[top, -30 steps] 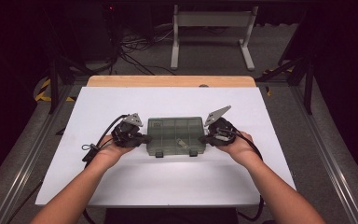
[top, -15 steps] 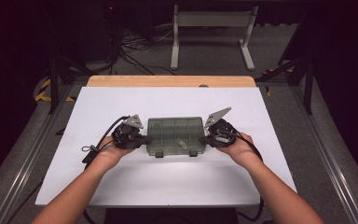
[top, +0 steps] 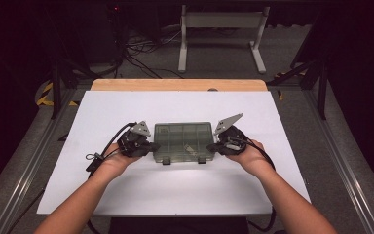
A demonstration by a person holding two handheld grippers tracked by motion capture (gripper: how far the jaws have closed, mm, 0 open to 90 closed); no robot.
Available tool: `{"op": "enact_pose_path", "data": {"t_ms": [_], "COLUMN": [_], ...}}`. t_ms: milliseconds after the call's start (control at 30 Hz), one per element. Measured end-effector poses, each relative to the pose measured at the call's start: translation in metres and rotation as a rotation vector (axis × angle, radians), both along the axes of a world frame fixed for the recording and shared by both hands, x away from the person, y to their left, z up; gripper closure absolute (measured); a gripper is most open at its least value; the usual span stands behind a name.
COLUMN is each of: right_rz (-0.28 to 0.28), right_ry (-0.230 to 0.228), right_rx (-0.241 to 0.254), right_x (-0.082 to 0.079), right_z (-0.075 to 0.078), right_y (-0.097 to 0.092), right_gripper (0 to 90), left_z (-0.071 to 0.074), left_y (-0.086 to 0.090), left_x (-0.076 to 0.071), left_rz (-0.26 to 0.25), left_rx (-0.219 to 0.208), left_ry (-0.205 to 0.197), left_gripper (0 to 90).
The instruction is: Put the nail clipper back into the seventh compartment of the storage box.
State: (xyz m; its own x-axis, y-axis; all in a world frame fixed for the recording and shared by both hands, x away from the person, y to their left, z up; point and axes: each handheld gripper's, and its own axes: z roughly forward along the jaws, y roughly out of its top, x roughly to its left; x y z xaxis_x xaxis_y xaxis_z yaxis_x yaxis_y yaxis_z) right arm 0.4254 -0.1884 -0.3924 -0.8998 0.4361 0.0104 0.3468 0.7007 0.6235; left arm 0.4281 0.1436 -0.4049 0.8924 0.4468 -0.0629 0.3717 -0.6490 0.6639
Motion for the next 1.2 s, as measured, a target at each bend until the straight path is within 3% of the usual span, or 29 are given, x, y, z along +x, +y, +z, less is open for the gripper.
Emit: {"op": "enact_pose_path", "data": {"t_ms": [33, 67, 100, 400, 567, 800, 1033, 1100, 1133, 1200], "right_rz": [0.002, -0.005, -0.003, -0.016, -0.033, -0.044, -0.061, -0.079, -0.079, -0.094], "right_ry": [-0.004, 0.000, -0.022, -0.021, -0.011, -0.052, -0.091, -0.113, -0.113, -0.126], "right_rx": [0.009, -0.024, -0.018, -0.006, 0.003, 0.046, 0.102, 0.126, 0.126, 0.143], "right_x": [0.000, 0.000, -0.002, -0.003, -0.002, -0.007, -0.015, -0.020, -0.020, -0.023], "right_z": [-0.001, -0.003, -0.006, -0.006, -0.005, 0.003, 0.014, 0.019, 0.019, 0.021], "right_y": [-0.001, -0.001, -0.001, -0.003, -0.002, -0.004, -0.009, -0.011, -0.011, -0.013], "right_gripper": [90.0, 90.0, 90.0, 90.0, 85.7, 82.8, 71.7, 60.8, 60.8, 52.9], "left_z": [-0.003, -0.005, -0.005, -0.005, -0.005, 0.005, 0.016, 0.020, 0.020, 0.023], "left_y": [-0.001, -0.001, -0.001, -0.003, 0.000, 0.004, 0.011, 0.016, 0.016, 0.022], "left_x": [0.000, 0.000, -0.002, -0.005, -0.006, -0.015, -0.026, -0.029, -0.029, -0.031], "left_rz": [0.003, -0.005, 0.002, 0.015, 0.029, 0.034, 0.033, 0.050, 0.050, 0.062], "left_rx": [0.025, 0.004, 0.004, 0.008, -0.017, -0.065, -0.122, -0.149, -0.149, -0.174], "left_ry": [0.009, 0.000, -0.007, -0.026, -0.025, -0.053, -0.091, -0.095, -0.095, -0.102], "left_gripper": [88.4, 89.1, 89.2, 88.8, 85.1, 80.2, 66.2, 56.4, 51.2, 47.6]}}
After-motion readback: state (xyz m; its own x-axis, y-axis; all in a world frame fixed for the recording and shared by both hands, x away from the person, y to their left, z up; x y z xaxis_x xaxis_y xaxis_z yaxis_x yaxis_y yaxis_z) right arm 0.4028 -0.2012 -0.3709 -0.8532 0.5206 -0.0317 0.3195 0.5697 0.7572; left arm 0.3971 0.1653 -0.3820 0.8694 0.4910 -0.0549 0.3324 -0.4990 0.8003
